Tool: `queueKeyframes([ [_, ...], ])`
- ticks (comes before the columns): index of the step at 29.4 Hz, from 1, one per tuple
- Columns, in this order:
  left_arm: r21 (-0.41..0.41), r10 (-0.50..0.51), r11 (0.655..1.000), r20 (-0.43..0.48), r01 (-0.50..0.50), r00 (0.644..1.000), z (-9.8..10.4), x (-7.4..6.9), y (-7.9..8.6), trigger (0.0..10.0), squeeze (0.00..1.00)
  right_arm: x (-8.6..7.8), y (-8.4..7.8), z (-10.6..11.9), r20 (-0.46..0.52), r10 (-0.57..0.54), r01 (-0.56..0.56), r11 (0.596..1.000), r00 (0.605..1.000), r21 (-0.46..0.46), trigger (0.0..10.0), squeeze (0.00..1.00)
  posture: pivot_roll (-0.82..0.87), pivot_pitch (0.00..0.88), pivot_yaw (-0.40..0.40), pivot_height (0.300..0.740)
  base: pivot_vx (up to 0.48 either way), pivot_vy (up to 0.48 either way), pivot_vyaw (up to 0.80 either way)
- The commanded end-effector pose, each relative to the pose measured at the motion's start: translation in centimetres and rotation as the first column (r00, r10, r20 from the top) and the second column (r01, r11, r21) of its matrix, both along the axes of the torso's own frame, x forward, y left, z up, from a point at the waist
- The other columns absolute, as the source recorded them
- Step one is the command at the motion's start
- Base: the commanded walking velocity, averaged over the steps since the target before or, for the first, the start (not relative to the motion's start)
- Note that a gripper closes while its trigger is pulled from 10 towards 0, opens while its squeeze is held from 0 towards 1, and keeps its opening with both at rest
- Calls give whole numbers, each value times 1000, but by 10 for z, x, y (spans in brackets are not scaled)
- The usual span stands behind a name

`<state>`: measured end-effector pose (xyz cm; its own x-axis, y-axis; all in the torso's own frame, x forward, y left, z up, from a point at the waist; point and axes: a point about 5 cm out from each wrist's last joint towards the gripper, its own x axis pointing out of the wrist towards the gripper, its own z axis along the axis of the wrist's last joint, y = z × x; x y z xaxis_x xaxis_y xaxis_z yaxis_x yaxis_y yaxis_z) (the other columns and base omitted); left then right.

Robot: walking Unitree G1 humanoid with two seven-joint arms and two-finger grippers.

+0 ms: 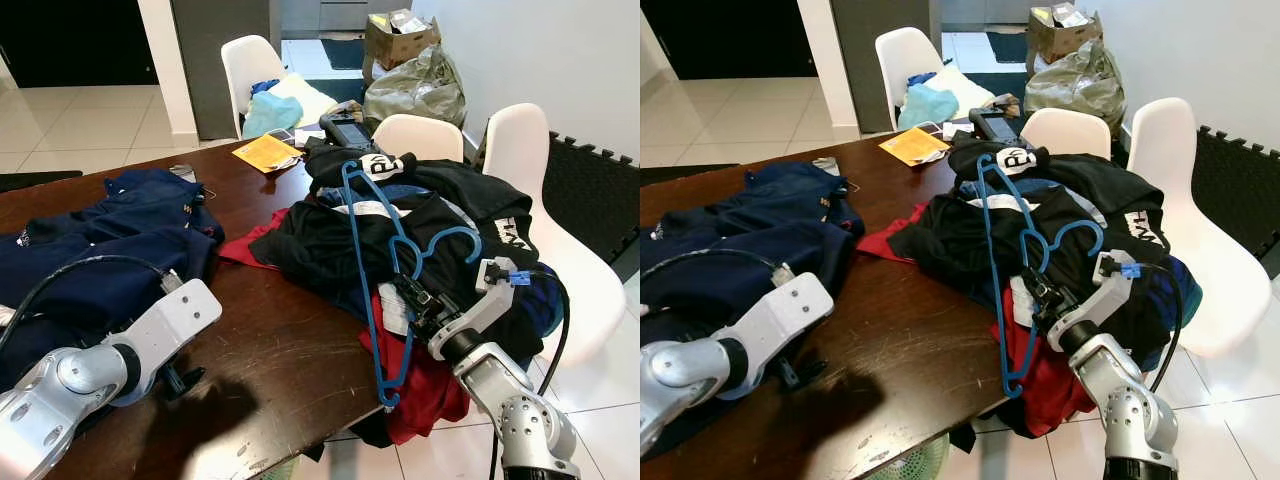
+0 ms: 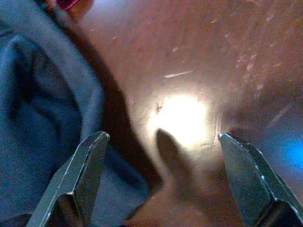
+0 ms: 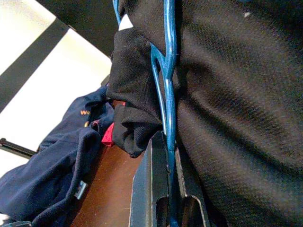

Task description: Hang hanger

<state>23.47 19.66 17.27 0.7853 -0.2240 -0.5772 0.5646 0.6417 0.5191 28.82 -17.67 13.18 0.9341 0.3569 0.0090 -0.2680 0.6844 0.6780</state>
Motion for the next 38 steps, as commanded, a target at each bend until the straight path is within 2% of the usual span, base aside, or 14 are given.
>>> queueKeyframes([
  [1,108,53,993,46,-57,998,-3,3,9,10000,0,-3,-2,-9,-44,-7,8,1000,999,10,10000,0,101,118,-26,740,0,0,0],
  [2,108,53,993,46,-57,998,-3,3,9,10000,0,-3,-2,-9,-44,-7,8,1000,999,10,10000,0,101,118,-26,740,0,0,0],
  [3,147,79,985,88,-92,993,-2,5,11,10000,0,-4,-3,-9,-44,-9,9,1000,999,10,10000,0,102,118,-27,740,0,0,0],
  [6,147,79,985,88,-92,993,-2,5,11,10000,0,-4,-3,-9,-44,-9,9,1000,999,10,10000,0,102,118,-27,740,0,0,0],
  [7,169,97,979,115,-115,989,-2,9,13,10000,0,-4,-2,-9,-44,-8,9,1000,999,10,10000,0,97,119,-27,740,0,0,0],
  [12,169,97,979,115,-115,989,-2,9,13,10000,0,-4,-2,-9,-44,-8,9,1000,999,10,10000,0,97,119,-27,740,0,0,0],
  [15,220,131,963,118,-155,984,-14,12,19,10000,0,-4,-2,-8,-44,-10,10,1000,999,3,10000,0,80,122,-30,740,0,0,0],
  [20,246,153,953,110,-176,982,-23,12,23,10000,0,-5,-2,-7,-44,-13,13,1000,999,-2,10000,0,74,123,-31,740,0,0,0],
  [21,281,178,939,99,-199,979,-32,10,29,9569,0,-5,-3,-7,-44,-16,16,1000,999,-6,10000,0,71,122,-32,740,0,0,0],
  [22,281,178,939,99,-199,979,-32,10,29,9569,0,-5,-3,-7,-44,-16,16,1000,999,-6,10000,0,71,122,-32,740,0,0,0],
  [23,310,197,926,88,-215,976,-38,9,34,0,0,-5,-3,-6,-44,-19,19,1000,999,-9,10000,0,70,120,-31,740,0,0,0],
  [34,356,223,906,61,-230,973,-47,3,43,0,0,-6,-4,-6,-44,-23,23,1000,999,-8,10000,0,71,123,-31,740,0,0,0],
  [38,358,203,907,95,-224,974,-41,8,45,0,0,-5,-4,-6,-45,-24,24,1000,999,-5,10000,0,74,118,-32,740,0,0,0],
])
